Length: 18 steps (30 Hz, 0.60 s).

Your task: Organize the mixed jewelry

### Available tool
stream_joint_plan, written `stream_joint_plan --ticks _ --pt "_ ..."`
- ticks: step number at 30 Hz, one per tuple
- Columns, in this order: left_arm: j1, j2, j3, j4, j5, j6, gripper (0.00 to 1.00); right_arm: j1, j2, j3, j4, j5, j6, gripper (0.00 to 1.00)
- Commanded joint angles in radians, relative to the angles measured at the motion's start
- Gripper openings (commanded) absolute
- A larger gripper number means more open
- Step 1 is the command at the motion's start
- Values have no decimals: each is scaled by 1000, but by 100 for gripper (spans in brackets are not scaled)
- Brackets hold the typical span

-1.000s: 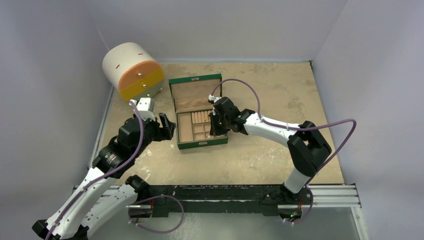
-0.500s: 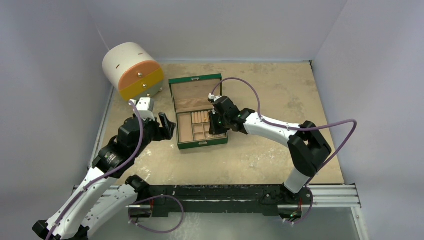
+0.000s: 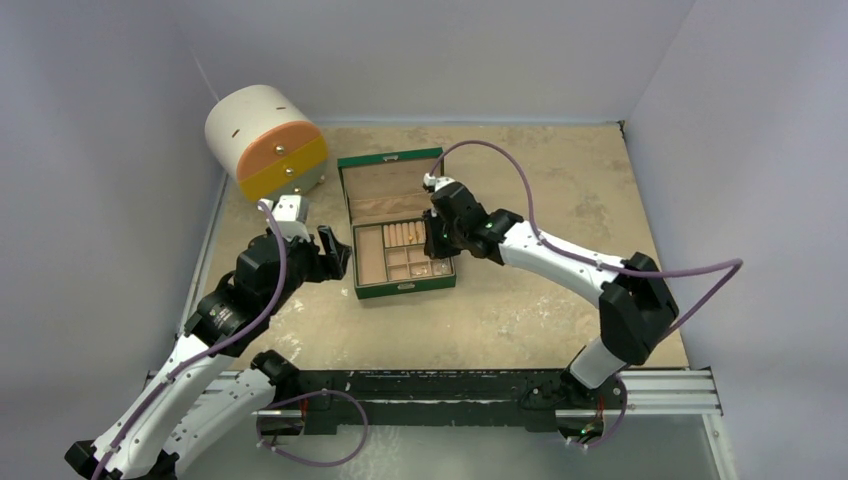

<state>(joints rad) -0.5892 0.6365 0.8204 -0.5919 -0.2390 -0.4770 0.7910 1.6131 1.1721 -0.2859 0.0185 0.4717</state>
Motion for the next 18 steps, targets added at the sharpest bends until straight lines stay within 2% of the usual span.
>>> stream_joint_plan --ticks 1,9,13,18 --pt "9 -3 3 50 6 20 69 -42 -101 115 -57 113 -58 18" --pt "23 -11 6 47 -7 18 69 -217 -185 225 -53 190 -126 10" --pt "32 -22 9 42 -25 15 69 -281 -183 245 -10 209 -134 0" --pt "50 -34 11 35 -51 9 69 -342 -138 278 38 188 -128 0"
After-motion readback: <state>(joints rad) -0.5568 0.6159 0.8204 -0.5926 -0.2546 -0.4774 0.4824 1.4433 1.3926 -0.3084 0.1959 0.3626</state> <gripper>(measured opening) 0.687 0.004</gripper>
